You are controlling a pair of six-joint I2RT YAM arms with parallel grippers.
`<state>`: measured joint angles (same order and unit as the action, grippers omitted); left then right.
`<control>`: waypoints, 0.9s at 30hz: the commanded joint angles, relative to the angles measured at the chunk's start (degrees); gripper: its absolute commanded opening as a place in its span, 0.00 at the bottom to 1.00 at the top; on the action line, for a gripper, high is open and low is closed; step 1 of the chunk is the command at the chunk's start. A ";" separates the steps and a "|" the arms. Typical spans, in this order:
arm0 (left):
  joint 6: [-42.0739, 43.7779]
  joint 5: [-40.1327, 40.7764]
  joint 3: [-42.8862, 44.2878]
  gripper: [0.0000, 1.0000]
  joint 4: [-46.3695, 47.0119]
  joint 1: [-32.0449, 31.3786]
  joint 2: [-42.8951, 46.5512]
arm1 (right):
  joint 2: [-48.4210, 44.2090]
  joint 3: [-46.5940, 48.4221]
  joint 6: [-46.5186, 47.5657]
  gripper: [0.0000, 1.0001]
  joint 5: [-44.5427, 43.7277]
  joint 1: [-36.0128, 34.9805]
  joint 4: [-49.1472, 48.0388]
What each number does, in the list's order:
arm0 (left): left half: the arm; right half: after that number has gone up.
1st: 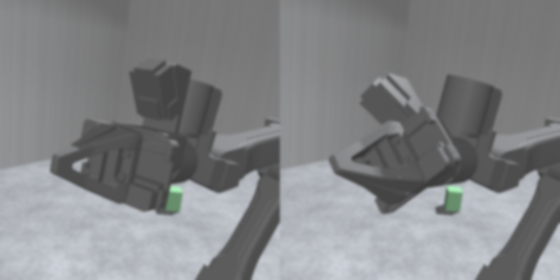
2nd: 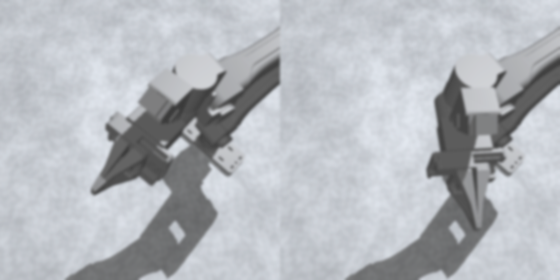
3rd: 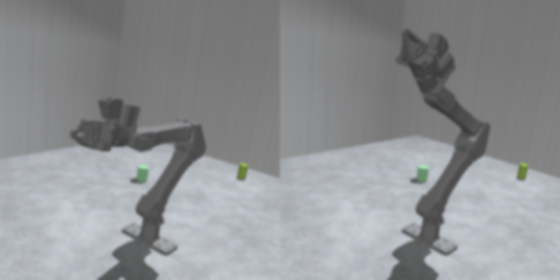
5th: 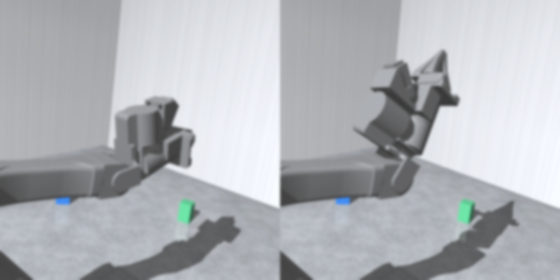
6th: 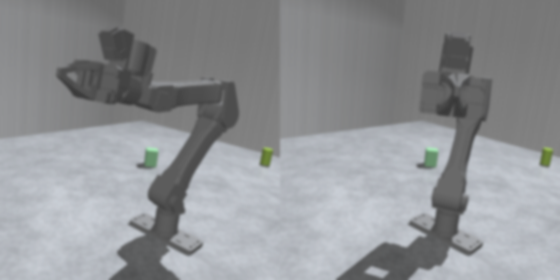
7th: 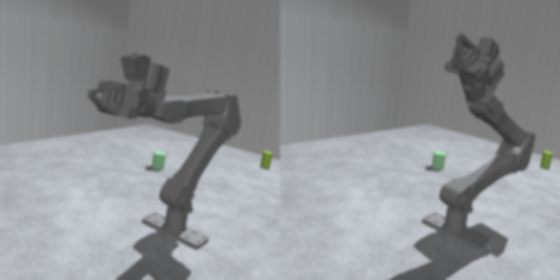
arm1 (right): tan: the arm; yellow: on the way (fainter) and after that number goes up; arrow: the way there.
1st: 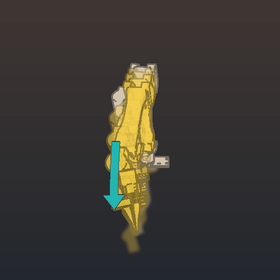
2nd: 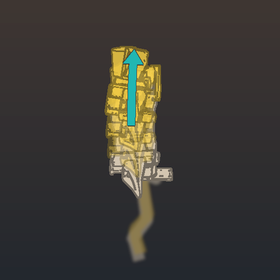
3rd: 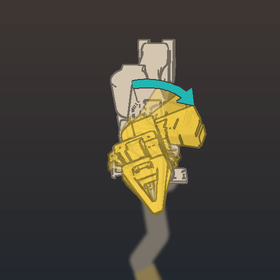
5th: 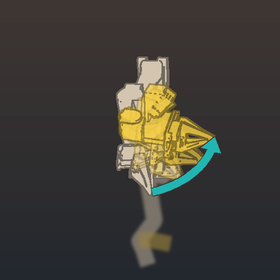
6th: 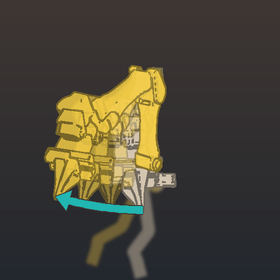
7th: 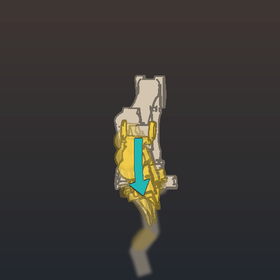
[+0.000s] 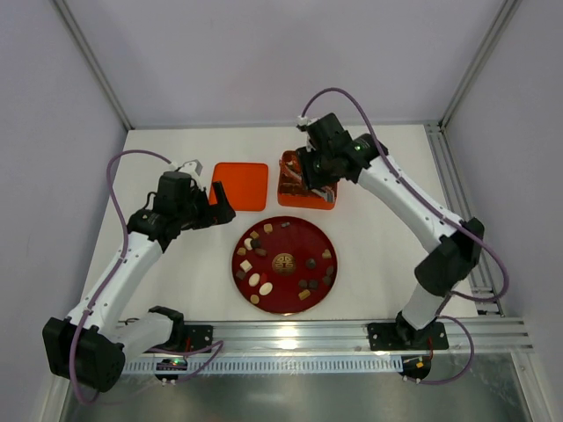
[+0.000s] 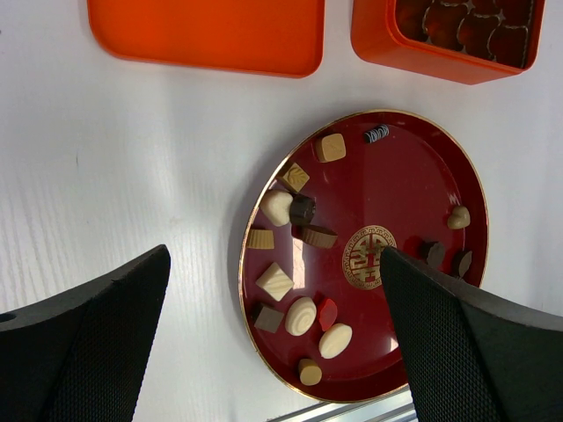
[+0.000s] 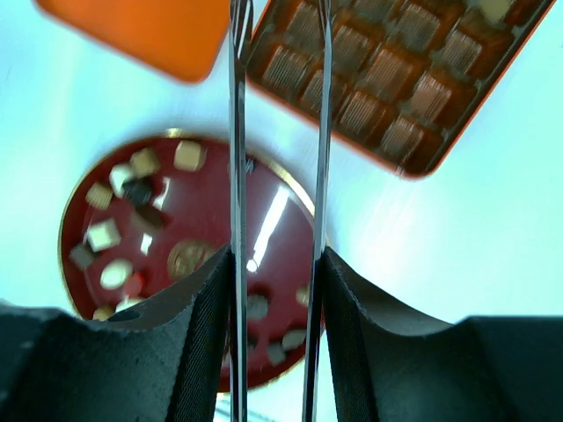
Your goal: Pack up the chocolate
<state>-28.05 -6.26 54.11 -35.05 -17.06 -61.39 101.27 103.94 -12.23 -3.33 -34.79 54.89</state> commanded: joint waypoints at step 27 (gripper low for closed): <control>0.02 0.55 1.53 1.00 0.33 0.54 0.65 | -19.90 -26.87 -9.66 0.46 6.15 -31.92 4.26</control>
<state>-28.08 -6.04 54.11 -35.05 -16.84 -61.36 80.64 75.37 -21.37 2.39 -65.21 59.72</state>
